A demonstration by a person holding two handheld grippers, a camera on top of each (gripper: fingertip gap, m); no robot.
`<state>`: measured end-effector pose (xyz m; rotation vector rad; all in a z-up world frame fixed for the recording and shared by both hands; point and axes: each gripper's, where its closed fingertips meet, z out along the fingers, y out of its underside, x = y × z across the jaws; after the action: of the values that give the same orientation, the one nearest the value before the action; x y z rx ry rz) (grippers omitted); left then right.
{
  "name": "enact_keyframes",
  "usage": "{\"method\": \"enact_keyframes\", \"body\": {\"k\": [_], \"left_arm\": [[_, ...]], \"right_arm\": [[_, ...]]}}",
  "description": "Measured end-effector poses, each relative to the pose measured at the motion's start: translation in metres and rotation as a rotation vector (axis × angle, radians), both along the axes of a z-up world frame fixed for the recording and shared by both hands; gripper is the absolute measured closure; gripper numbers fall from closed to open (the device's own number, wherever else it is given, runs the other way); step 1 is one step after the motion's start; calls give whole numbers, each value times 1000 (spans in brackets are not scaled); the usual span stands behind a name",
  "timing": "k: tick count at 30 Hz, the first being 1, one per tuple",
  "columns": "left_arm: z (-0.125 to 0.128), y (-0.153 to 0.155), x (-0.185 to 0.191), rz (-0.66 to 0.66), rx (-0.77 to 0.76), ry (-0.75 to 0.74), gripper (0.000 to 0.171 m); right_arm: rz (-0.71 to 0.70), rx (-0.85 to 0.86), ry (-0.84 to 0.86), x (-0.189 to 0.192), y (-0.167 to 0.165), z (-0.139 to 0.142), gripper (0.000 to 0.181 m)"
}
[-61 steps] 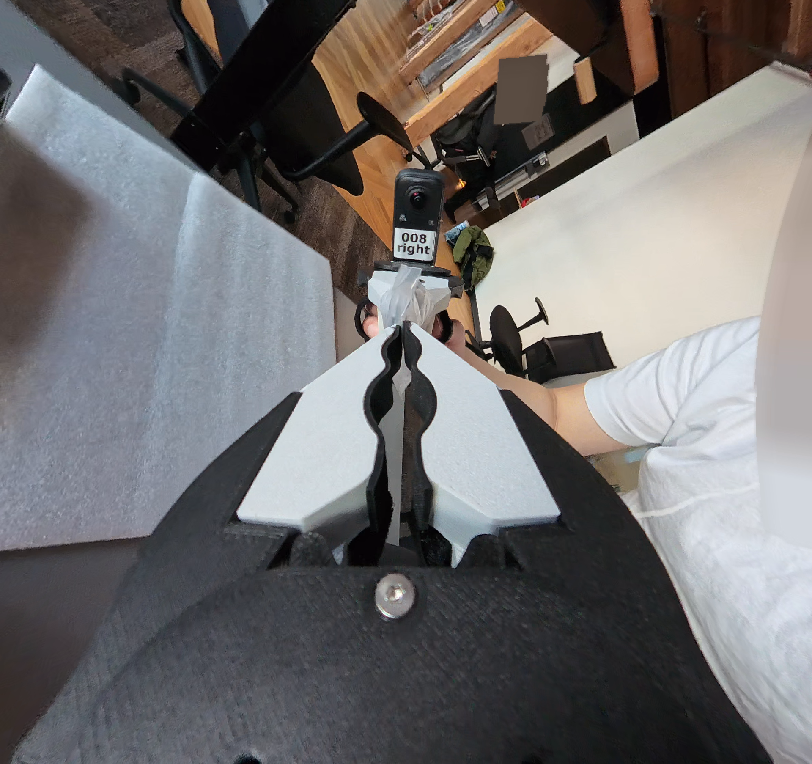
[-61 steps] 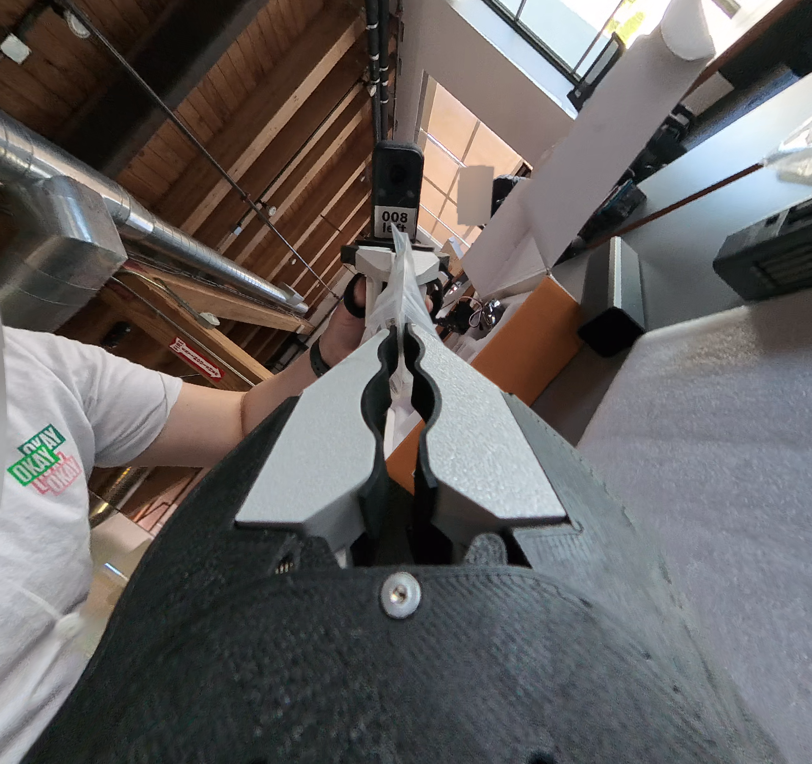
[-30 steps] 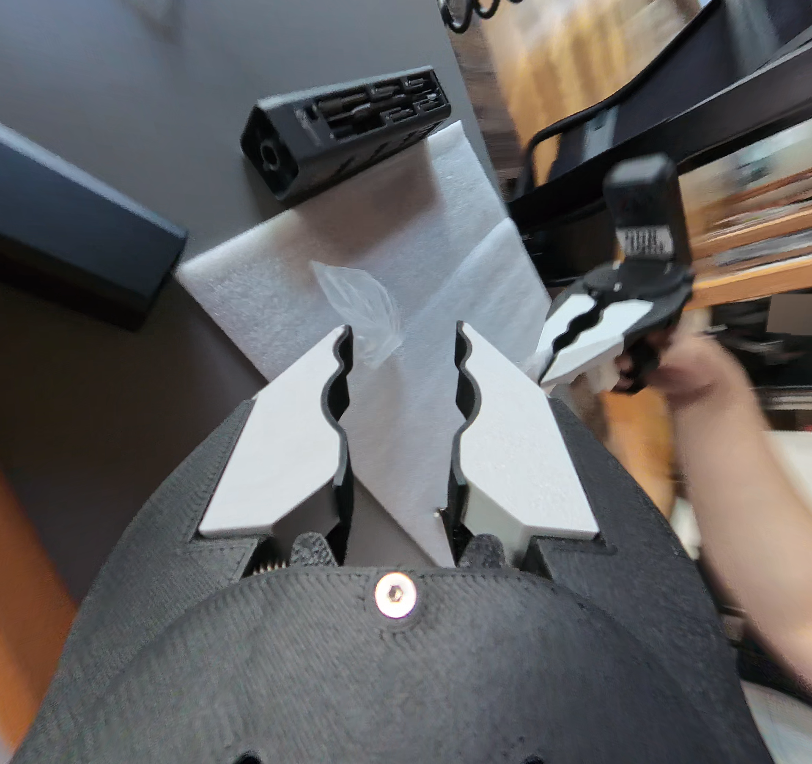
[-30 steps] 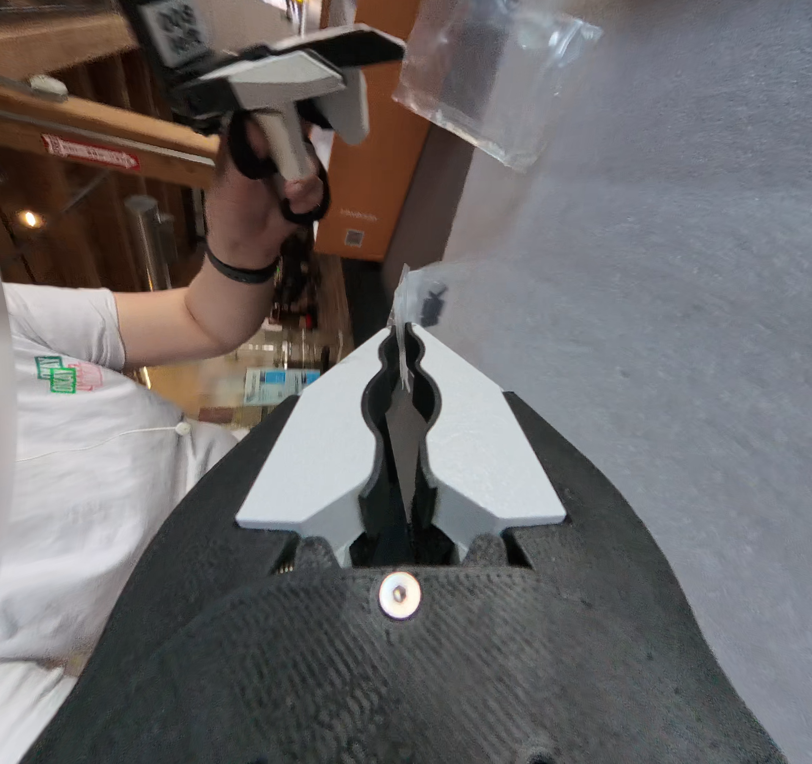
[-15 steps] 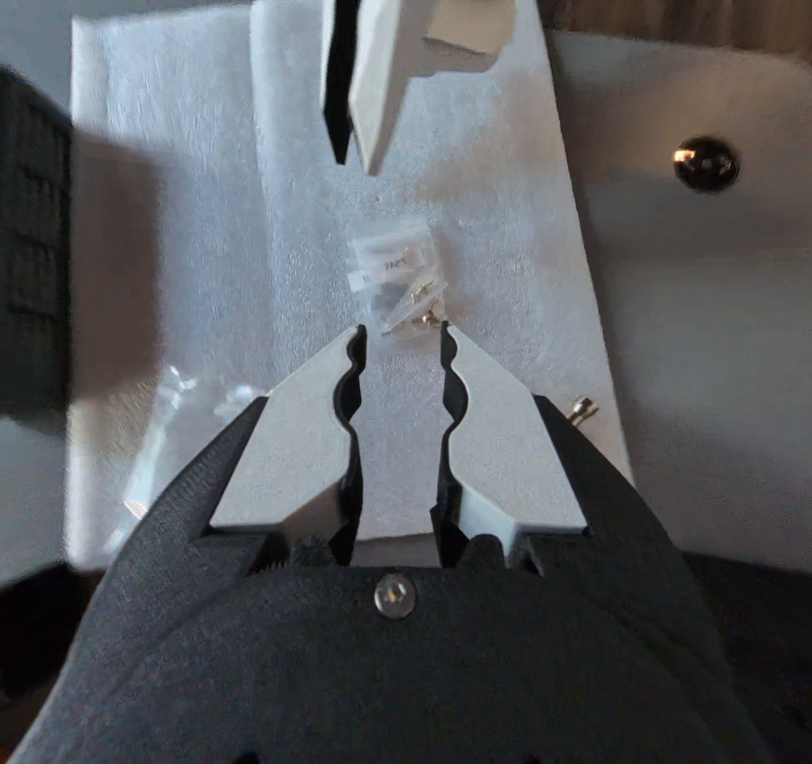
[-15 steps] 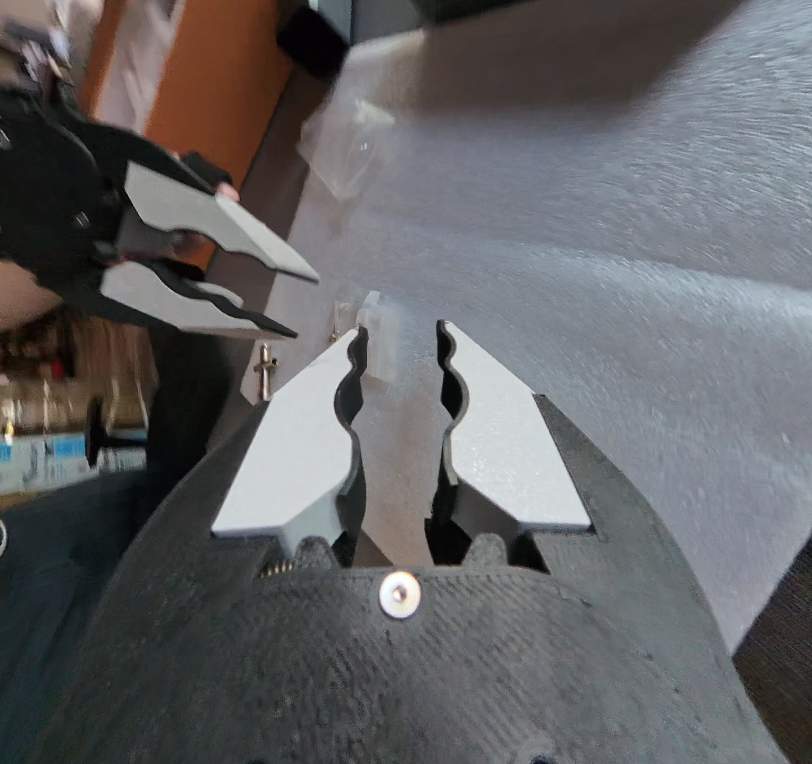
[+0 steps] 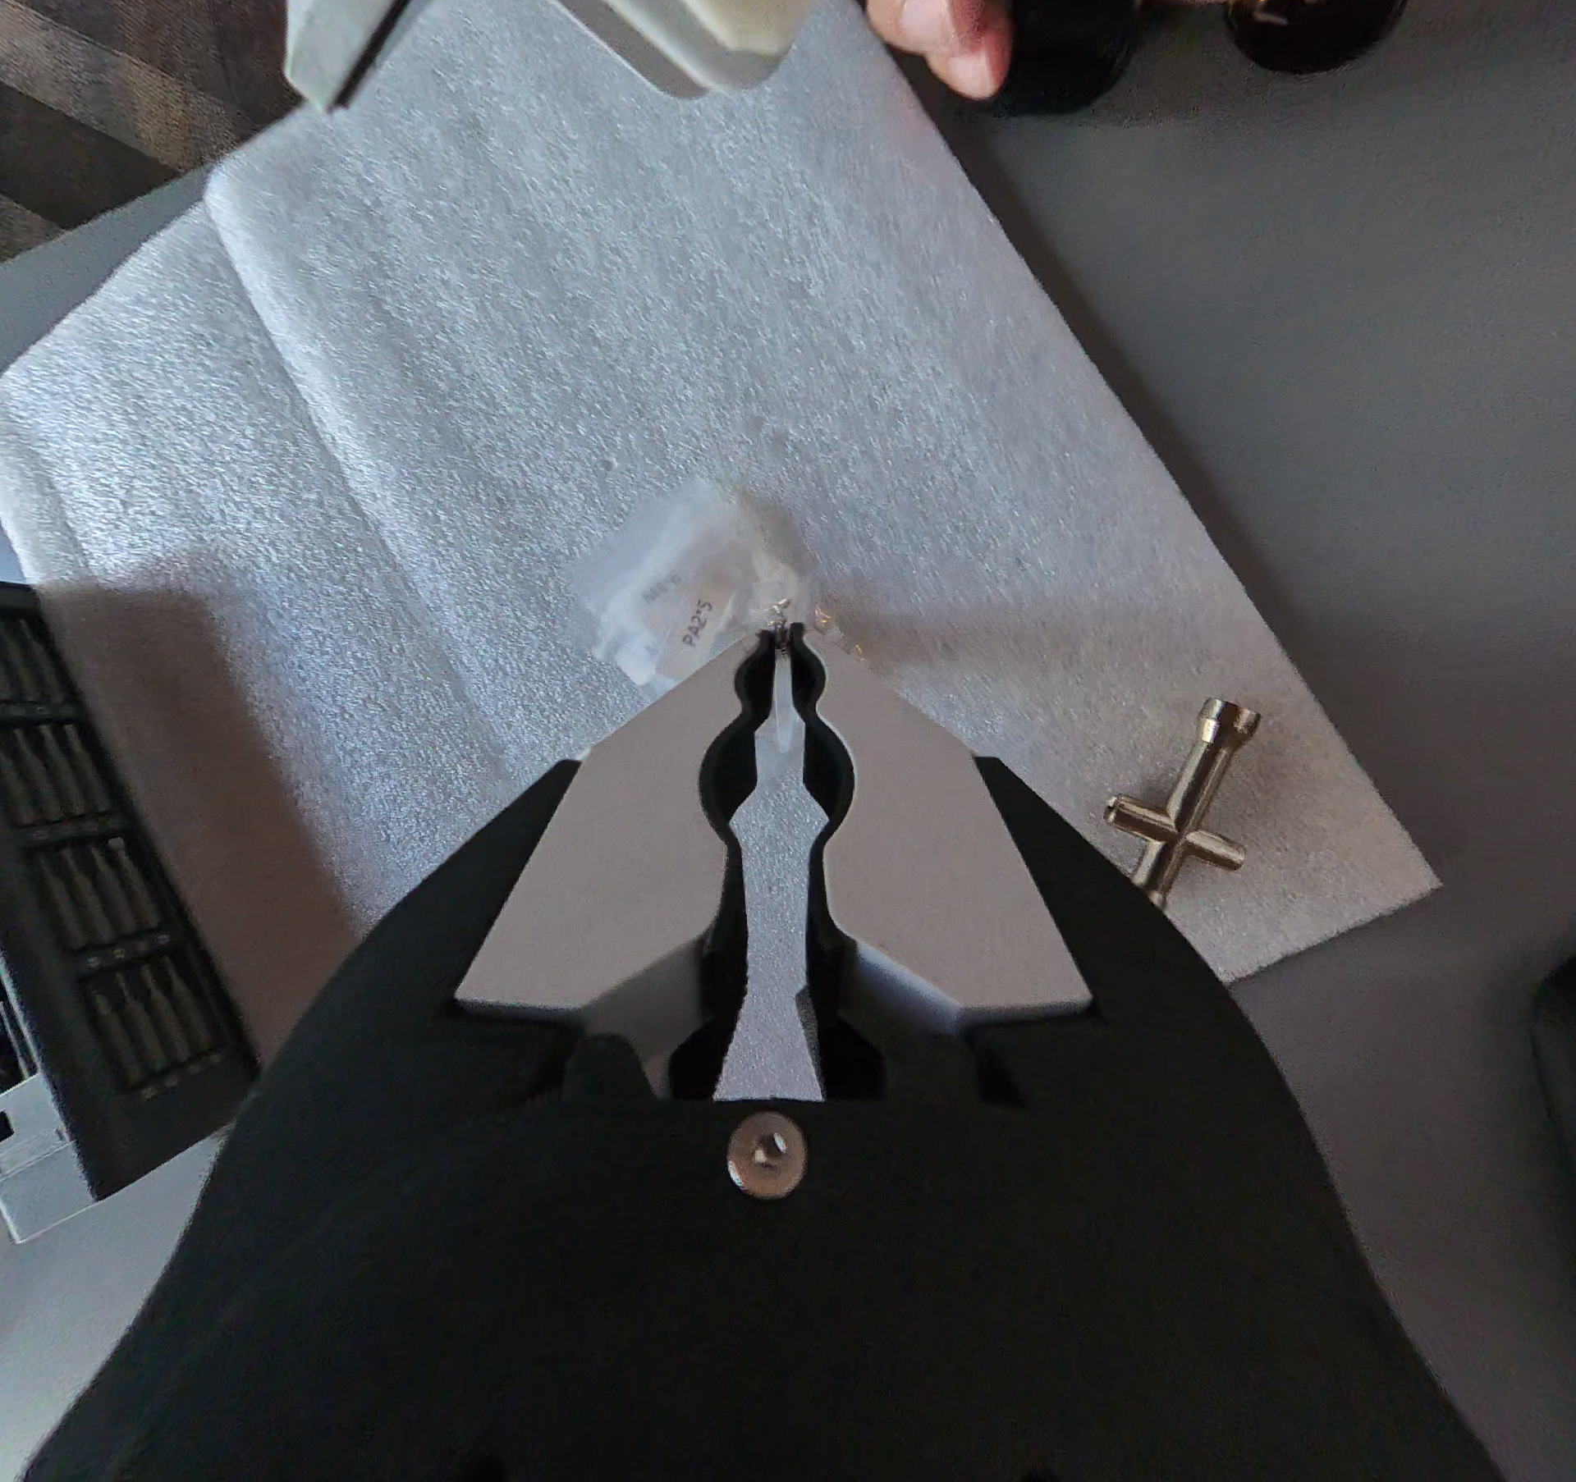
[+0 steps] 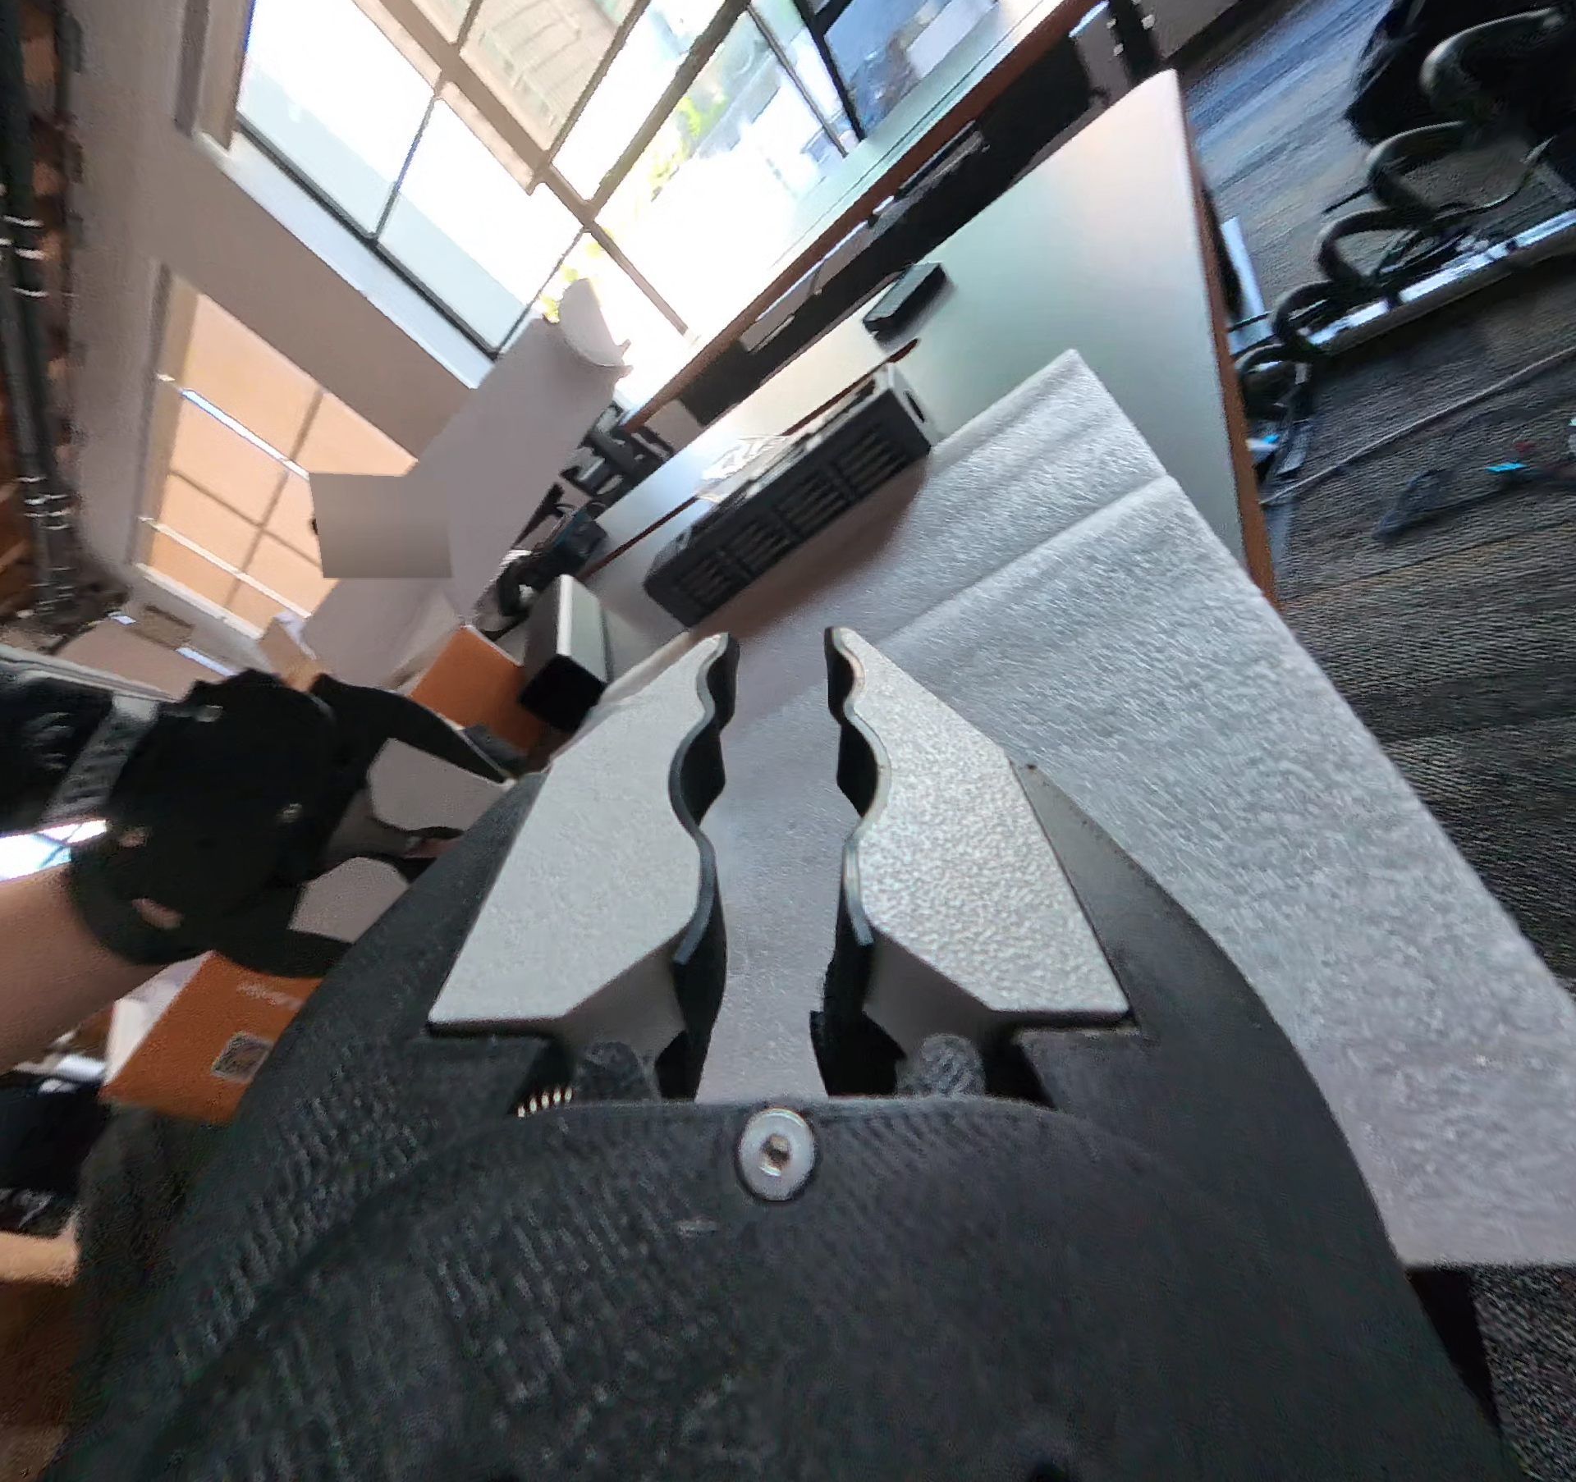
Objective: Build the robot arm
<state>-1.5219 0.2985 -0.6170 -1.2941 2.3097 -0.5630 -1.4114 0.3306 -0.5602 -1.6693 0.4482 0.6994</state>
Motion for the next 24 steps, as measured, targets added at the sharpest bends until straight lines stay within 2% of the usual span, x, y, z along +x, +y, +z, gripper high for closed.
{"method": "enact_keyframes", "body": {"k": [6, 11, 15, 20, 22, 24], "left_arm": [[18, 1, -8, -20, 48, -43, 171], [42, 32, -1, -7, 94, -118, 171], [26, 66, 12, -77, 161, -87, 171], [-3, 79, 6, -158, 171, -4, 170], [-2, 77, 1, -141, 121, -4, 163], [14, 68, -3, -108, 31, -42, 153]], "right_arm": [[-151, 135, 11, 18, -12, 16, 167], [-129, 163, 23, 16, -12, 19, 167], [-149, 170, 1, 17, -13, 21, 167], [-153, 172, 1, 18, -14, 21, 163], [-148, 168, -2, 17, -13, 21, 161], [-143, 166, -3, 16, -13, 20, 159]]}}
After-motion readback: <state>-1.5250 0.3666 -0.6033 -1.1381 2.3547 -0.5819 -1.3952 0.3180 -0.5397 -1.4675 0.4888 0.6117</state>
